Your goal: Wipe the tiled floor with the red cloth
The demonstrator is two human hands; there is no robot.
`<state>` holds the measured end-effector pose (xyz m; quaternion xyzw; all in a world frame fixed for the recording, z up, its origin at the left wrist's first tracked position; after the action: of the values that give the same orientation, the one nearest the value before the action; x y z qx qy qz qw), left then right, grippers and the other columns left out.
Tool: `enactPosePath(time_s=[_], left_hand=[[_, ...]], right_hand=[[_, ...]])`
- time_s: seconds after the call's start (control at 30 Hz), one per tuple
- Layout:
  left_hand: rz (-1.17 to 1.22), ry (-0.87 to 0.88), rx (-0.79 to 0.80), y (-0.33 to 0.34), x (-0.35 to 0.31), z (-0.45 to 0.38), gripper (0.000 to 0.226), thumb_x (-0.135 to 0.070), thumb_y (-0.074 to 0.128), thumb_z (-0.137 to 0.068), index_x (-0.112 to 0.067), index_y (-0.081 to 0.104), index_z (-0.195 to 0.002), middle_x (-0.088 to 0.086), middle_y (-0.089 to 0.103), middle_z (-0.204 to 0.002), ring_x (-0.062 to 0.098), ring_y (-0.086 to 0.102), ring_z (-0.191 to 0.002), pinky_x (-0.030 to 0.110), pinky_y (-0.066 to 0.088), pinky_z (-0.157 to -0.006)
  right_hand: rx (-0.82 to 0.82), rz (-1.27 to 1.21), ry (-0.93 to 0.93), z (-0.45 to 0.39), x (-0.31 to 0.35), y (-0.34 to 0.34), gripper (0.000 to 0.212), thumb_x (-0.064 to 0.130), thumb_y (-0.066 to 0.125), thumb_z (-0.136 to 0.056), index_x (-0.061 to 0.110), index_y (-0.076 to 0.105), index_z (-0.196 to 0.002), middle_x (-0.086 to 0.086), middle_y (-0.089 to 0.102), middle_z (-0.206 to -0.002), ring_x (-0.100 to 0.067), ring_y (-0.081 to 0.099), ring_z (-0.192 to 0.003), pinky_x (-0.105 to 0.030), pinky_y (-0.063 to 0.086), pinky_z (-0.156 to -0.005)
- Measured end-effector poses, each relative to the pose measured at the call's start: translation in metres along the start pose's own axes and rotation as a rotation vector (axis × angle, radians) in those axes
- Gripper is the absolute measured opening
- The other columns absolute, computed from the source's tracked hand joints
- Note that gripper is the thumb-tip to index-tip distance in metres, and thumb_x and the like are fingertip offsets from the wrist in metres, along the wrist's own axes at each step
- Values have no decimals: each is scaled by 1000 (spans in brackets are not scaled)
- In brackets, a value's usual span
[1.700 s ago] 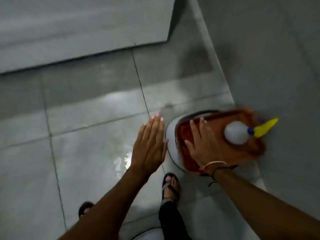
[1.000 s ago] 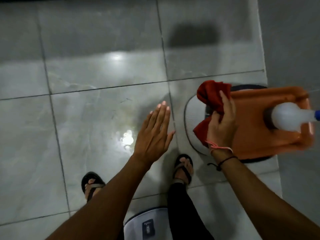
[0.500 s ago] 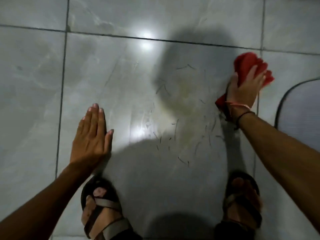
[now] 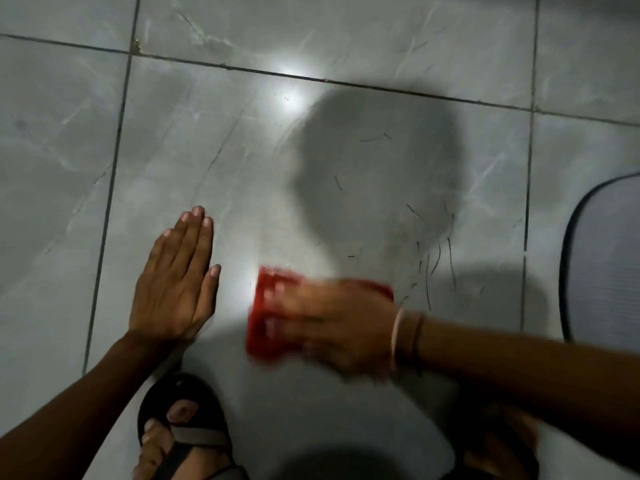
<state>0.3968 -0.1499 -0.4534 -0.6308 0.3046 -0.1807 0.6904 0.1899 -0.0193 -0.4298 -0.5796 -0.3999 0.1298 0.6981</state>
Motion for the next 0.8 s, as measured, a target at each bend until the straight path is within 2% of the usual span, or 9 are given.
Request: enactPosePath(time_s=[0.13,0.23,0.33,0.4,0.47,0.53,0.57,0.67,0.8], left_hand=[[-24,34,-6,1,0,2,66,-26,34,-105,6,24,-162,21,20,-174,35,21,-162,55,26,-130],[-22,44,-9,1,0,2,66,-26,34,-105,5,23,-163,20,19,-174,34,19,-163,51,20,-132],[-11,36,-14,1,-1,1,66,-26,33,-105,5,23,-163,20,20,-174,33,19,-163,45,13,-133],[-7,28,-18,1,-1,2,66,-26,33,-106,4,23,-163,19,20,-174,33,19,-163,45,13,-133],[-6,28,-24,1,-2,2,65,-26,33,-106,4,24,-163,19,21,-174,32,19,-163,46,16,-133],[-8,24,-22,2,-1,3,65,-27,34,-107,3,24,-163,19,21,-174,32,18,-163,48,18,-133],[-6,27,-19,2,-1,3,65,-27,34,-107,3,23,-164,19,21,-174,31,18,-163,47,18,-133],[-2,24,-20,2,1,3,65,-27,34,-107,2,22,-164,18,20,-174,30,16,-164,46,16,-133],[-5,29,-29,2,1,3,66,-27,34,-106,0,22,-165,18,20,-174,30,17,-164,47,17,-133]], right_hand=[[161,-23,-339,62,62,42,55,28,62,-104,16,44,-155,-13,38,-166,-28,32,-157,-42,25,-132],[88,-24,-290,56,22,24,48,27,61,-104,16,53,-150,-16,46,-161,-30,41,-152,-44,40,-125],[-175,61,43,36,-73,-24,44,16,59,-102,7,58,-145,-26,52,-153,-39,48,-146,-51,40,-125],[-367,122,430,27,-155,-68,46,11,56,-103,3,52,-149,-30,39,-160,-43,31,-154,-51,26,-132],[-539,94,906,32,-218,-101,50,20,45,-110,10,38,-158,-23,21,-170,-38,17,-160,-46,20,-134],[-575,96,1209,34,-236,-105,52,27,36,-113,15,28,-162,-16,16,-173,-32,14,-162,-43,20,-134],[-558,111,1224,31,-229,-102,52,27,35,-113,14,26,-163,-15,17,-173,-31,15,-162,-44,20,-134],[-474,126,919,16,-157,-75,53,21,46,-109,10,34,-160,-16,31,-169,-32,25,-159,-46,27,-132],[-122,42,321,34,15,8,56,24,53,-102,12,43,-156,-15,40,-165,-32,34,-156,-47,31,-130]])
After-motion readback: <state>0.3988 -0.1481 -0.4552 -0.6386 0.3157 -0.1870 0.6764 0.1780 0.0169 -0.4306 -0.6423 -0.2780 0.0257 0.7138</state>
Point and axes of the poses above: each hand's wrist, its own z-axis away from the middle knuckle, its own y-axis out of the palm, x = y × z, the point moved 5 cm from there along -z, towards the middle knuckle
